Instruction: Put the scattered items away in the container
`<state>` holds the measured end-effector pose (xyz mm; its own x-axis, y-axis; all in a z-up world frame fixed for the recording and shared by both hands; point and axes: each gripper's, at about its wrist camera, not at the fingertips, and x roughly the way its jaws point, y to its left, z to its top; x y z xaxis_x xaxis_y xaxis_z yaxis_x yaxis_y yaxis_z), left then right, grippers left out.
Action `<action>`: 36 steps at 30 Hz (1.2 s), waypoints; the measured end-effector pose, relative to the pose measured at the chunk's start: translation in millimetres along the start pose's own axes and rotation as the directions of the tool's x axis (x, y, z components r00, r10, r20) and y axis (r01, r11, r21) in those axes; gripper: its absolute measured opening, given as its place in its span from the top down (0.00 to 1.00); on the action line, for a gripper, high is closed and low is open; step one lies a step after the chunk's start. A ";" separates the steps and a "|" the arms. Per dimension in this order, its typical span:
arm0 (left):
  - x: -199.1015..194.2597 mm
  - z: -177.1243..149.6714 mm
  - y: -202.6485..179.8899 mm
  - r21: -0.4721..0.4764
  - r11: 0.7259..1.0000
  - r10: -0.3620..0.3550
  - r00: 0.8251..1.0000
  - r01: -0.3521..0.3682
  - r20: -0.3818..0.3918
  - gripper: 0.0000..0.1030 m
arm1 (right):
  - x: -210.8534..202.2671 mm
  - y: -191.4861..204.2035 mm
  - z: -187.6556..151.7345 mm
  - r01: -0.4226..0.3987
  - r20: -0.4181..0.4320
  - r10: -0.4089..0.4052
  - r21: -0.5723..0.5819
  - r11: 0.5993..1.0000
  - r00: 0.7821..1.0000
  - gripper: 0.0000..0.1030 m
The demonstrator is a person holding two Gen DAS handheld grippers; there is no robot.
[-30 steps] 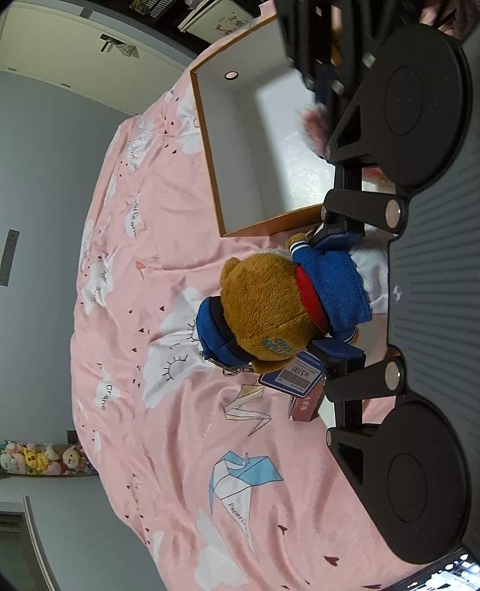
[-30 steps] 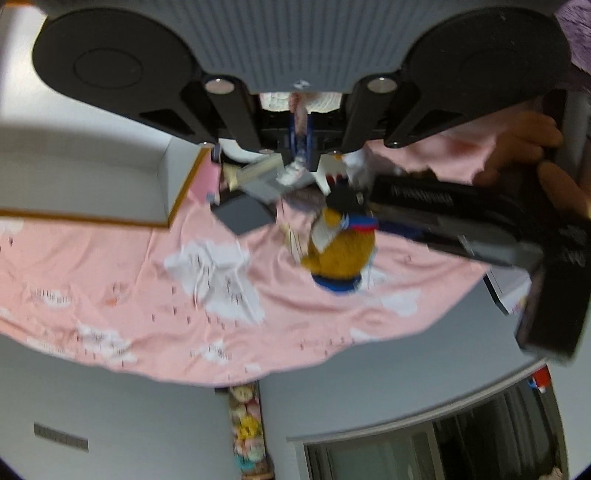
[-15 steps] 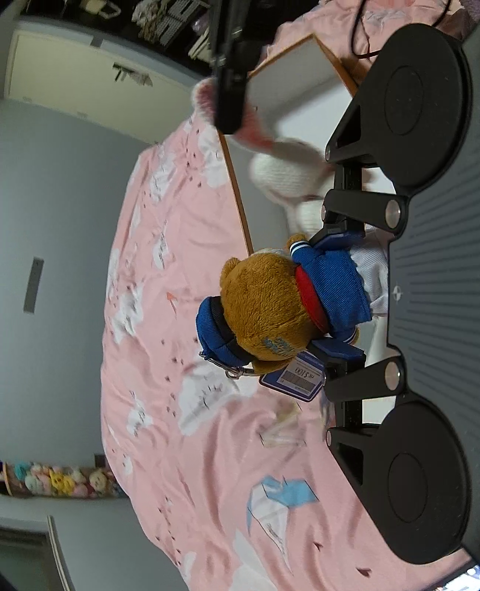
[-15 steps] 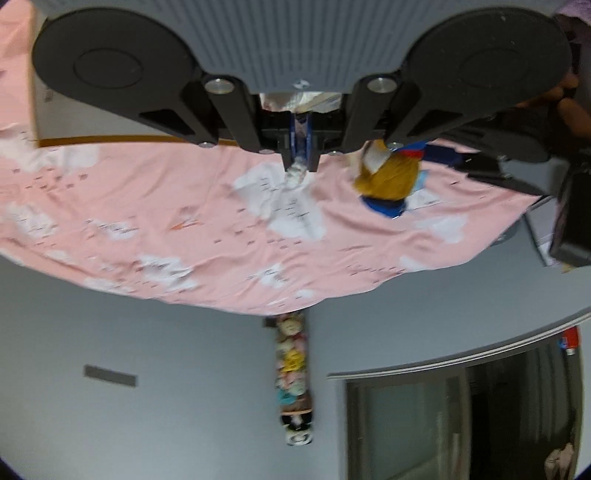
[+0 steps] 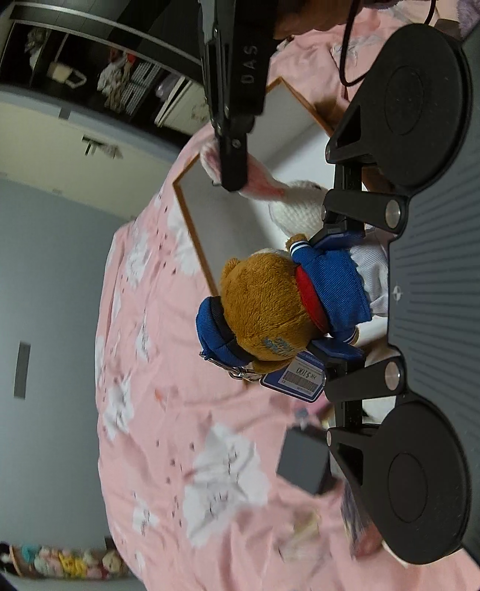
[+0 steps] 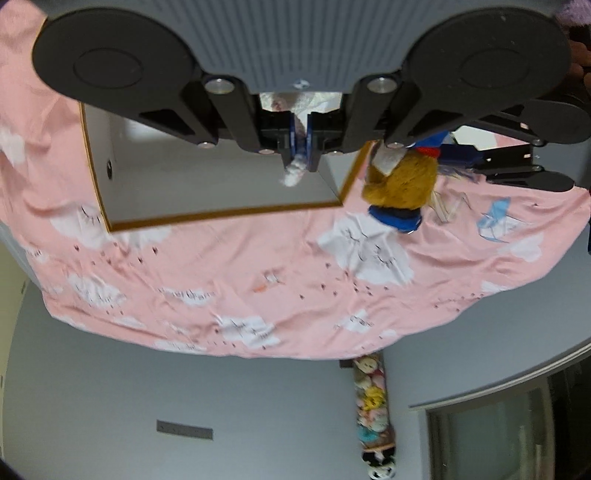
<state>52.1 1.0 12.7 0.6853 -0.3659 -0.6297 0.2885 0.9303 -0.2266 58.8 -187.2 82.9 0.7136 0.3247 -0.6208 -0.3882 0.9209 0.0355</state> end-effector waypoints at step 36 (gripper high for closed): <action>58.8 -25.2 1.7 -0.011 0.998 0.052 0.974 -0.056 -0.219 0.56 | 47.9 -33.0 -40.5 -0.033 -0.197 0.078 0.223 0.974 0.977 0.48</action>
<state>76.0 -18.2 -43.5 0.5366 -0.3020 -0.7879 0.2424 0.9496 -0.1989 82.1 -210.8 20.3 0.5521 0.3467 -0.7583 -0.2713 0.9346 0.2298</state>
